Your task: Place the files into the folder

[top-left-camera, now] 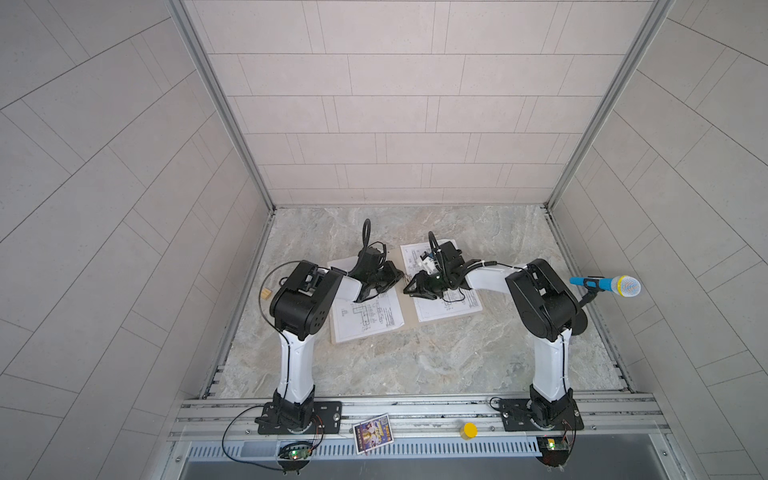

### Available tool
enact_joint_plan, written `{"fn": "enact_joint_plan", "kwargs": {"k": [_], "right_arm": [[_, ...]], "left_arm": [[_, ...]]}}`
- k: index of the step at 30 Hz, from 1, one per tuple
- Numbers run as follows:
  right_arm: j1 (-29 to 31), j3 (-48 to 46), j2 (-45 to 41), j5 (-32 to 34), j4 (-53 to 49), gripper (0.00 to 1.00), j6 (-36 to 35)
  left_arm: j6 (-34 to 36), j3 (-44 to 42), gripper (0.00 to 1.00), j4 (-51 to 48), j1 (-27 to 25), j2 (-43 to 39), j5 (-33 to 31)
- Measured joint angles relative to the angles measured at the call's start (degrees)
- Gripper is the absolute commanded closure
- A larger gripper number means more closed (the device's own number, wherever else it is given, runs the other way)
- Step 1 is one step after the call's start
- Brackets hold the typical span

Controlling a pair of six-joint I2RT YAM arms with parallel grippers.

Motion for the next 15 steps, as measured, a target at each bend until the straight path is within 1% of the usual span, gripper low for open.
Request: {"fn": "enact_joint_plan", "kwargs": {"k": [15], "right_arm": [[-0.2, -0.5, -1.4, 2.7, -1.3, 0.54, 0.2]], "left_arm": [[-0.2, 0.0, 0.91, 0.1, 0.0, 0.0, 0.0]]}}
